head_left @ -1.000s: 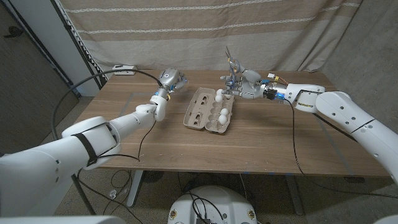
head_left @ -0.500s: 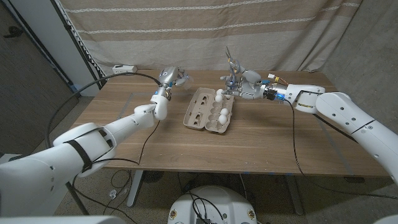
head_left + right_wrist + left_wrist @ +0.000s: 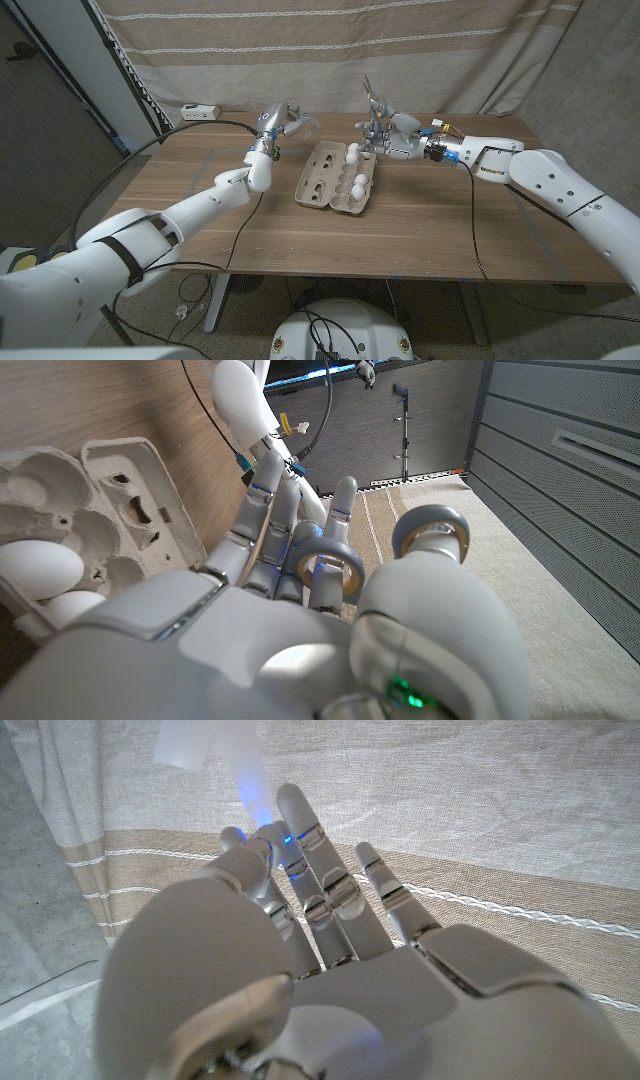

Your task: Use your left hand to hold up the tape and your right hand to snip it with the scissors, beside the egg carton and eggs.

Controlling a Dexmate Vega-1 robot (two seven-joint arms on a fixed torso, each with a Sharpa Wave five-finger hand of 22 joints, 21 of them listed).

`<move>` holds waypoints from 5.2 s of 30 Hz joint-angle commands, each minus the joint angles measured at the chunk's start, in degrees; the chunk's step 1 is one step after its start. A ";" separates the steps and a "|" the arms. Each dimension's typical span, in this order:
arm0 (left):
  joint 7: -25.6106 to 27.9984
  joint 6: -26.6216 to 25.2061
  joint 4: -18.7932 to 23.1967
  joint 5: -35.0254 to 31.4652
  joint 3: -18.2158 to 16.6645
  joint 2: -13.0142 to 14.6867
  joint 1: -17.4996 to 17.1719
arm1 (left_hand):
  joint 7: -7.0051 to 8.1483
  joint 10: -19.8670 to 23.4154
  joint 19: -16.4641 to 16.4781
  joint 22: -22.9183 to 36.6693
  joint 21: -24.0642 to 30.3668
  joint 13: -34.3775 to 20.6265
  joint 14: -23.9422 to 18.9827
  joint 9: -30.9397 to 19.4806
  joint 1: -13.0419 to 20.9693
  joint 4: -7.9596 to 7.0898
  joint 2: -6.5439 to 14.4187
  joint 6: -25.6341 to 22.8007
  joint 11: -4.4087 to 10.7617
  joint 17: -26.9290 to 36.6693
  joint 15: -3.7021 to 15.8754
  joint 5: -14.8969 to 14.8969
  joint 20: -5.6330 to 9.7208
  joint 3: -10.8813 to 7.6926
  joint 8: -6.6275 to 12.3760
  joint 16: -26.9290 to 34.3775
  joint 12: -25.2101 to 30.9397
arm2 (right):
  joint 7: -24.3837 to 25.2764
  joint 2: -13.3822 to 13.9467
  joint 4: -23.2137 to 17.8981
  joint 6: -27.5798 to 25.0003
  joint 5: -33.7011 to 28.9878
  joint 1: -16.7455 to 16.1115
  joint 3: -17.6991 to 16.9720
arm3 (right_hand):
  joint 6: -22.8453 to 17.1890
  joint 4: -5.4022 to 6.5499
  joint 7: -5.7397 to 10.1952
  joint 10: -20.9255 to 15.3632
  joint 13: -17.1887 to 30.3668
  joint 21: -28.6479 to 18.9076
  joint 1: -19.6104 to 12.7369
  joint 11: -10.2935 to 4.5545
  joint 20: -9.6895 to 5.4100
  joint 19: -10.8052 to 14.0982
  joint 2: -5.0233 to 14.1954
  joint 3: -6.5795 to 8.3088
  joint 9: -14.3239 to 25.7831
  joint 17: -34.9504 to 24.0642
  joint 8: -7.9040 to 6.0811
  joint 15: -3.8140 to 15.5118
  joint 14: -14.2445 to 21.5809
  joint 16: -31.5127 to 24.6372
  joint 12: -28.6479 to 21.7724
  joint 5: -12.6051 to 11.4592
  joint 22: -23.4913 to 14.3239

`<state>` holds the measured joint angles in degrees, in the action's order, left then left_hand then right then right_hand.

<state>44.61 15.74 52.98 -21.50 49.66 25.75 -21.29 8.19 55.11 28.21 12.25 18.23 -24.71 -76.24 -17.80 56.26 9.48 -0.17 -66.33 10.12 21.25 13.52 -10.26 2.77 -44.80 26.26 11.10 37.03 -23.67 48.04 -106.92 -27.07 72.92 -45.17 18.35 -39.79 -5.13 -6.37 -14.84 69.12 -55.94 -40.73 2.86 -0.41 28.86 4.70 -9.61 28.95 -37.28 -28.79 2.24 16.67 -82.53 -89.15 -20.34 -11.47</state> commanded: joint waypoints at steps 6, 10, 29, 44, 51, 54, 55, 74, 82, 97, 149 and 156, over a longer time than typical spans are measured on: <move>-2.61 2.41 8.01 3.33 -6.19 0.87 -5.60 | 0.17 2.06 -0.65 -0.18 -0.09 -15.12 0.52 0.88 1.08 0.02 -0.21 -0.60 1.64 -0.77 0.15 -0.15 7.62 -0.76 -0.05 -0.01 6.45 | 0.34 0.39 -0.65 0.34 0.36 -1.00 -0.34 | 2.44 -0.29 -3.15 -1.00 0.04 -0.57 -0.21 -0.69 -0.07 -0.42 0.41 -0.19 0.10 -0.10 0.54 2.16 0.08 -0.30 0.08 0.03 -0.01; -3.92 3.11 9.49 5.86 -8.04 0.35 -7.06 | 0.08 2.26 -0.82 -0.24 -0.15 -15.17 0.40 1.04 1.17 0.01 -0.31 -0.24 1.64 -0.86 0.12 -0.15 7.62 -0.83 -0.16 0.12 6.58 | 0.54 0.48 -0.69 0.24 0.59 -1.18 -0.45 | 2.33 -0.28 -3.13 -1.03 0.29 -0.63 -0.16 -0.70 -0.02 -0.43 0.38 -0.22 -0.06 -0.23 0.69 2.08 0.16 -0.50 -0.09 0.04 -0.01; -11.77 12.86 5.61 16.93 -13.21 -4.45 -8.41 | -0.01 1.93 -1.05 -0.37 -0.21 -14.79 1.19 0.66 1.19 -0.27 -0.22 0.33 1.62 -1.60 0.12 -0.30 7.70 -1.31 0.28 -0.05 6.32 | 0.29 0.02 -0.09 0.08 0.91 -1.46 0.08 | 2.36 -0.36 -3.21 -1.04 0.49 -0.94 -0.27 -0.69 -0.07 -0.43 0.35 -0.31 -0.18 -0.39 1.34 2.15 0.24 -0.40 -0.19 0.08 0.04; -21.22 11.15 8.89 26.11 -16.22 -6.10 -10.38 | -0.29 1.74 -0.85 -0.14 0.20 -14.69 1.78 0.74 1.15 -0.43 -0.13 1.42 1.62 -2.16 0.05 -0.39 7.81 -1.37 0.18 -0.13 6.30 | 0.62 0.38 -0.39 -0.62 1.57 -2.32 0.12 | 2.24 -0.37 -3.19 -1.00 0.40 -1.16 -0.29 -0.70 -0.04 -0.46 0.40 -0.36 -0.15 -0.23 1.72 2.09 0.42 -0.26 -0.13 0.07 0.07; -25.58 10.97 9.49 30.25 -17.16 -7.14 -10.43 | -0.11 1.39 -1.01 -0.07 0.29 -14.77 2.17 0.40 1.04 -0.54 0.05 1.72 1.66 -2.45 0.13 -0.49 7.80 -1.43 0.42 -0.16 6.27 | 0.84 0.43 -0.68 0.05 1.55 -3.12 -0.24 | 2.21 -0.41 -3.17 -1.05 0.67 -1.24 -0.37 -0.67 -0.05 -0.46 0.42 -0.35 -0.09 -0.23 1.83 2.06 0.41 -0.30 -0.32 0.06 0.08; -26.35 11.16 9.76 30.56 -17.25 -7.12 -10.62 | -0.17 1.17 -1.04 -0.04 0.35 -14.63 2.23 0.31 1.05 -0.51 0.10 1.75 1.65 -2.56 0.13 -0.50 7.81 -1.44 0.54 -0.11 6.12 | 0.89 0.66 -0.94 0.37 1.46 -3.51 -0.51 | 2.19 -0.44 -3.22 -0.98 0.84 -1.28 -0.41 -0.68 -0.04 -0.49 0.36 -0.38 -0.02 -0.37 1.87 2.11 0.34 -0.32 -0.41 0.05 0.09; -26.16 10.89 10.32 30.74 -17.45 -7.14 -10.97 | -0.26 1.34 -1.05 -0.03 0.37 -14.81 2.26 0.36 1.06 -0.48 0.10 1.72 1.64 -2.60 0.14 -0.50 7.81 -1.44 0.55 -0.10 6.31 | 0.98 0.78 -1.10 0.50 1.27 -3.62 -0.56 | 2.19 -0.45 -3.23 -1.07 0.75 -1.29 -0.42 -0.66 -0.02 -0.50 0.36 -0.38 -0.02 -0.23 1.90 2.14 0.45 -0.23 -0.38 0.05 0.09; -30.67 3.47 22.64 39.20 -20.86 -4.96 -16.87 | -0.77 1.38 -0.67 0.08 1.00 -14.83 2.19 0.53 1.25 -0.32 0.13 1.71 1.61 -3.04 0.12 -0.35 7.71 -1.32 0.91 0.22 6.54 | -1.33 1.30 -0.89 1.12 1.51 -4.42 -0.72 | 2.08 -0.37 -3.20 -0.97 0.58 -1.48 -0.33 -0.65 -0.09 -0.52 0.47 -0.41 0.14 -0.18 2.21 2.19 0.51 -0.35 -0.23 0.05 0.13; -31.08 2.48 23.86 41.60 -21.30 -6.02 -17.95 | -0.65 1.09 -0.49 0.08 1.19 -14.53 2.33 0.55 1.24 -0.29 0.06 1.81 1.62 -3.22 0.14 -0.33 7.67 -1.31 0.94 0.17 6.30 | -0.82 1.55 -1.68 1.22 1.69 -5.12 -0.97 | 2.02 -0.41 -3.21 -1.03 0.65 -1.54 -0.40 -0.63 -0.04 -0.54 0.49 -0.40 0.23 -0.31 2.28 2.15 0.52 -0.40 -0.30 0.05 0.15; -31.55 1.20 22.87 46.85 -22.33 -8.88 -18.30 | -0.25 0.61 -0.84 0.09 1.34 -14.31 3.23 0.27 0.97 -0.57 0.21 3.23 1.69 -3.81 0.05 -0.47 7.66 -1.40 0.71 -0.19 6.09 | -0.04 1.96 -2.65 1.78 2.27 -6.39 -1.74 | 1.97 -0.39 -3.24 -0.84 0.82 -1.70 -0.39 -0.57 0.04 -0.55 0.56 -0.45 0.34 -0.54 2.62 1.98 0.43 -0.34 -0.37 0.09 0.19; -42.76 -0.93 18.95 59.25 -22.30 -13.04 -16.12 | -4.41 -7.74 -1.57 -0.89 2.44 -21.49 10.04 -7.62 -1.65 -1.22 5.29 11.49 1.63 -10.50 0.02 -0.69 7.74 0.11 3.34 -0.54 9.16 | -0.80 2.84 -3.73 2.06 2.49 -7.69 -1.46 | 1.77 -0.57 -3.33 -0.89 0.89 -2.15 -0.83 -0.47 -0.01 -0.47 0.71 -0.47 0.84 -0.56 3.63 2.04 0.69 0.06 -0.45 0.21 0.30; -44.95 -1.15 18.94 60.58 -22.38 -12.91 -16.01 | -4.71 -8.21 -1.50 -0.99 2.50 -22.61 10.04 -9.95 -2.15 -1.32 6.26 13.19 1.59 -10.52 -0.10 -0.57 7.80 1.06 4.46 -0.49 10.02 | -1.08 2.66 -3.45 1.79 2.29 -7.08 -1.01 | 1.72 -0.57 -3.30 -0.93 0.82 -2.18 -0.86 -0.46 -0.08 -0.48 0.74 -0.47 0.89 -0.60 3.78 2.14 0.67 0.09 -0.43 0.21 0.32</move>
<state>2.40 14.62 71.91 37.29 27.30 12.89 -37.20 3.49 47.27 26.79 11.18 20.57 -24.84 -66.11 -26.56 54.36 8.13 5.14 -53.97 11.54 10.65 13.00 -10.44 2.56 -44.35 30.03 10.43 43.68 -24.43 50.75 -110.64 -24.76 75.40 -52.98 16.82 -40.30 -5.32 -6.88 -14.87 69.90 -57.68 -41.26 2.84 -0.29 28.34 5.22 -9.81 29.63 -37.85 -25.20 2.45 16.89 -82.63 -89.44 -20.18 -11.20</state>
